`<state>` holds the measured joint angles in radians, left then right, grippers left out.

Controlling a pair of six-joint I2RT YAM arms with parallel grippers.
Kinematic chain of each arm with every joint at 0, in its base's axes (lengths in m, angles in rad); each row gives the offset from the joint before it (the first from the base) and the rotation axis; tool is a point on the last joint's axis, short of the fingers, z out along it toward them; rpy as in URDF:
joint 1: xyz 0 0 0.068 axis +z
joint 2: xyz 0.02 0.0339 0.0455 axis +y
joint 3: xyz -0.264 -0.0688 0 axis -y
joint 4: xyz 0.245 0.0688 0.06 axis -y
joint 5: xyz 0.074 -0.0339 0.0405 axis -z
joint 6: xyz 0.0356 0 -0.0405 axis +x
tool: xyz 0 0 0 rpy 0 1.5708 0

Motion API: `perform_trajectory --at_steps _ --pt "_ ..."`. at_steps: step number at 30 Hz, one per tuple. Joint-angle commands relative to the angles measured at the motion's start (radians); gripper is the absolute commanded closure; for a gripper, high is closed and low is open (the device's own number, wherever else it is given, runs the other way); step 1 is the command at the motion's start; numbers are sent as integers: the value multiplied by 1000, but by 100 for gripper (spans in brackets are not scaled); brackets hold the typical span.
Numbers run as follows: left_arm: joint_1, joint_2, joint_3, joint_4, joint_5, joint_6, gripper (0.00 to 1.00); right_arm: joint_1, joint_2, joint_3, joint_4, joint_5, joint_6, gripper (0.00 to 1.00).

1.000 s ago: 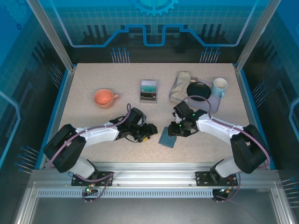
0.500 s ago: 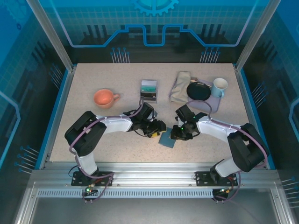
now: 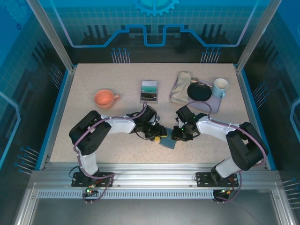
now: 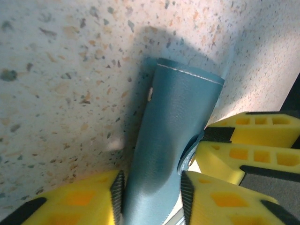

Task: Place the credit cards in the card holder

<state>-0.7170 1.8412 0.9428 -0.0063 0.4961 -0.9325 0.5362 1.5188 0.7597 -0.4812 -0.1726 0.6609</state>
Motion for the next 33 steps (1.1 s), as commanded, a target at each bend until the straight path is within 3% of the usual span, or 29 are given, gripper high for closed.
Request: perform_trajectory --at_steps 1,8,12,16,21,33 --pt "-16 -39 13 14 50 25 68 -8 12 -22 -2 3 -3 74" --pt "-16 -92 8 30 62 49 93 -10 -4 -15 -1 8 6 74" --pt "-15 -115 -14 44 49 39 99 -10 -37 -8 -17 29 19 74" --pt "-17 -140 -34 55 30 34 100 -10 -120 -16 -23 39 49 70" --pt "-15 -158 -47 75 19 25 100 -6 -186 -34 43 -35 91 60" --pt "-18 -157 -64 134 14 -13 100 37 -77 -36 53 -9 103 53"
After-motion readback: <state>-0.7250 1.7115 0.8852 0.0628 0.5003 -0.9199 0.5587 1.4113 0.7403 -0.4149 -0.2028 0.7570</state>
